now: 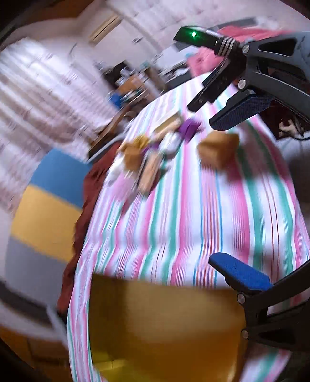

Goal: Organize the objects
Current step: 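Move both tools from the gold tray toward the pile of items, then grasp the orange sponge with the left gripper while the right grasps the purple packet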

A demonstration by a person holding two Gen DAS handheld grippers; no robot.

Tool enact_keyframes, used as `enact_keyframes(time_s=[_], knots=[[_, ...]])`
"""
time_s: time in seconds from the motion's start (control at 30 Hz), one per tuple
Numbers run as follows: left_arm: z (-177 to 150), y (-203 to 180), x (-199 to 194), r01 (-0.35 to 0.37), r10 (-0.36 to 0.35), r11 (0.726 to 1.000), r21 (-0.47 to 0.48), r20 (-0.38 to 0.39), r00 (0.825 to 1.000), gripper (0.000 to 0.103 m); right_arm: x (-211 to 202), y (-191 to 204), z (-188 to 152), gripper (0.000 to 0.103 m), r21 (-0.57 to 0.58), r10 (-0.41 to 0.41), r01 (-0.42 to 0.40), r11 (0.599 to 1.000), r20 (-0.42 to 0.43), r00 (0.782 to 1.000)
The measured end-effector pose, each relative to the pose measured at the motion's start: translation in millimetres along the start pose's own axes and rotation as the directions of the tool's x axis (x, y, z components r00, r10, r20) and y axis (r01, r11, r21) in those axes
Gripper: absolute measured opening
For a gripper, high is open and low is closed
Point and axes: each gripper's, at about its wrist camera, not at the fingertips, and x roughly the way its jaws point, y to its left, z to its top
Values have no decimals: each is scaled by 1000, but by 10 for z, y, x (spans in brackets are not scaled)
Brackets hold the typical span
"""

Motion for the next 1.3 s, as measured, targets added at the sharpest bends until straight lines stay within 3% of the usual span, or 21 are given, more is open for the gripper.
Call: enact_keyframes(time_s=[0.1, 0.2, 0.27, 0.5, 0.6, 0.7, 0.77, 0.8, 0.83, 0.87, 0.93, 1.07, 1.3], knots=[[29, -314, 226, 33, -29, 996, 88, -52, 998, 103, 72, -288, -32, 102, 42, -39, 40, 998, -25, 999], [-8, -658, 498, 31, -10, 972, 235, -91, 996, 103, 123, -518, -66, 102, 81, -71, 75, 994, -49, 996], [-79, -745, 614, 39, -9, 960, 278, -108, 994, 103, 137, -641, -86, 102, 98, -84, 89, 991, -51, 995], [-143, -769, 1187, 49, 13, 949, 311, -193, 981, 103, 174, -744, -111, 102, 109, -40, 45, 993, -41, 998], [-151, -744, 1275, 56, 4, 950, 308, -191, 982, 103, 228, -711, -135, 102, 107, -14, 19, 994, -46, 999], [-194, -782, 1337, 55, 3, 932, 359, -160, 987, 103, 302, -669, -160, 101, 98, 1, 6, 995, -63, 998], [-230, -798, 1338, 30, 20, 916, 401, -120, 993, 96, 360, -644, -162, 97, 90, 18, -11, 996, -74, 997], [-254, -789, 1368, 11, 41, 908, 419, -114, 993, 83, 392, -634, -159, 96, 87, 26, -19, 996, -81, 996], [-280, -778, 1390, 1, 52, 898, 440, -108, 993, 81, 433, -621, -154, 94, 87, 38, -30, 996, -89, 995], [-302, -779, 1366, 4, 42, 889, 458, -90, 995, 79, 459, -612, -152, 94, 87, 47, -39, 995, -90, 995], [-336, -779, 1320, 40, 9, 878, 477, -99, 995, 64, 519, -580, -138, 93, 86, 68, -61, 994, -89, 994], [-341, -700, 1231, 37, 8, 895, 445, -98, 995, 62, 680, -463, -68, 87, 42, 119, -116, 992, -88, 989], [-382, -507, 928, 34, -5, 927, 373, -78, 997, 62, 1019, -351, 5, 86, -25, 112, -115, 993, -115, 987]])
